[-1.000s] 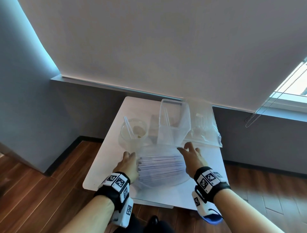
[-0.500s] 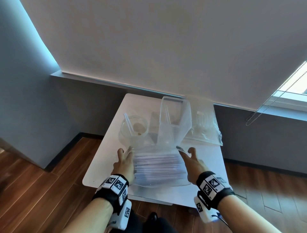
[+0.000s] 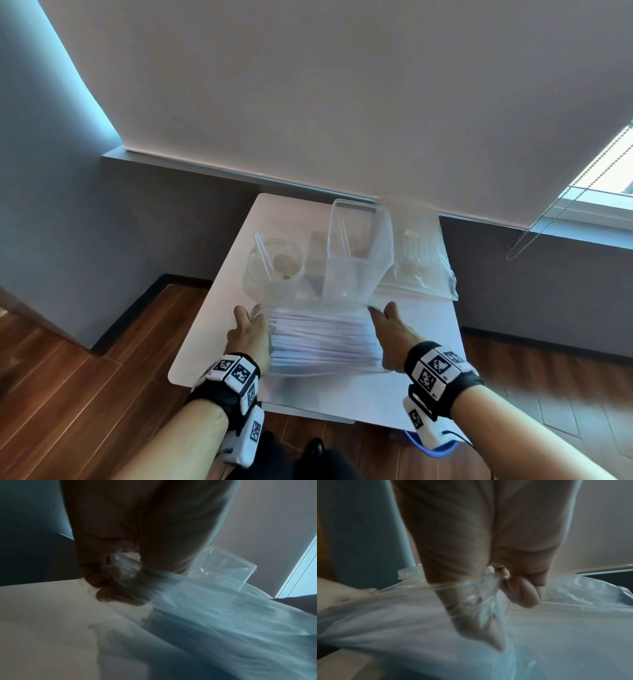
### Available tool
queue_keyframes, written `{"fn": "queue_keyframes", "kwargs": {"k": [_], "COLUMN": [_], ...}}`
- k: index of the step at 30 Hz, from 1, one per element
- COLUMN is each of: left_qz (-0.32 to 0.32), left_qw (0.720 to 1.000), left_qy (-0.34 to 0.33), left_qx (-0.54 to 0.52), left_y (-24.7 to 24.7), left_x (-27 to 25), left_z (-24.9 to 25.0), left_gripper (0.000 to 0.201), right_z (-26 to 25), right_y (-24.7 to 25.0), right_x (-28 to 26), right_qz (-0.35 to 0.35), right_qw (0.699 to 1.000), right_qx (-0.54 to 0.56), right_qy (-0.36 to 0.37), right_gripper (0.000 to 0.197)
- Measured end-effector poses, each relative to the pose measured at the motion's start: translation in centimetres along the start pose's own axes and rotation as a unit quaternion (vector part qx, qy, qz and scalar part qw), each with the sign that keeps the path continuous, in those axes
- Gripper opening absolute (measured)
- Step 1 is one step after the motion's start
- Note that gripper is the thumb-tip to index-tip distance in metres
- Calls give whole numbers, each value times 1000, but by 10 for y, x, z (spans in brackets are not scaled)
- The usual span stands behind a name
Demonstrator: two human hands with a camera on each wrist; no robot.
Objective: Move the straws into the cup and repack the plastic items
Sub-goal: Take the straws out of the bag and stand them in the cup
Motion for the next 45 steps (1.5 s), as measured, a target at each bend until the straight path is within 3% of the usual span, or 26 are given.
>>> {"fn": "queue_keyframes", "kwargs": {"k": [2, 5, 10, 12, 18, 20, 23, 27, 29, 35, 40, 45], "left_qz": [-8, -15, -12, -29, -55, -70, -78, -54, -35, -79, -68, -28], "left_qw": [1000, 1000, 1000, 1000, 998, 995, 991, 982, 974, 960, 950, 909], "left_qy": [6, -8, -15, -9, -2, 9, 27, -19, -45, -8, 0, 18], "left_qx": [19, -2, 1, -1, -42, -68, -107, -178, -217, -267, -306, -415], "left_y": [-2, -6, -8, -11, -20, -24, -27, -29, -29, -39, -35, -28], "left_x": [1, -2, 0, 1, 11, 12, 16, 19, 22, 17, 21, 23], "left_z": [-1, -2, -5, -6, -12, -17, -26, -23, -18, -15, -19, -19], "left_gripper": [76, 93, 107, 106, 99, 90, 75, 68, 69, 83, 80, 40], "right_z": [-1, -4, -4, -5, 1, 0, 1, -4, -2, 9, 12, 12], "right_y": [-4, -9, -10, -13, -10, -16, -13, -16, -16, -14, -12, -10], "right_x": [1, -1, -2, -2, 2, 3, 5, 6, 10, 15, 16, 15], "right_qz": [-9, -21, 28, 9, 14, -13, 3, 3, 18, 104, 128, 159], "right_qw": [1000, 999, 994, 994, 995, 994, 993, 980, 967, 930, 934, 917], "right_qx": [11, 39, 106, 108, 98, 104, 117, 194, 251, 352, 331, 364], "right_qy": [6, 12, 27, 26, 10, 10, 18, 43, 34, 20, 36, 43], "right_gripper": [116, 131, 133, 132, 122, 119, 112, 109, 104, 98, 95, 61]}}
Point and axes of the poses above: each hand's wrist, its own x-axis towards the middle knuckle, its own y-axis out of the back of the hand, z = x × y, the point moved 9 cm from there along x, towards the middle knuckle, and after that the axes turned 7 degrees about -z, right-handed, at the moved point
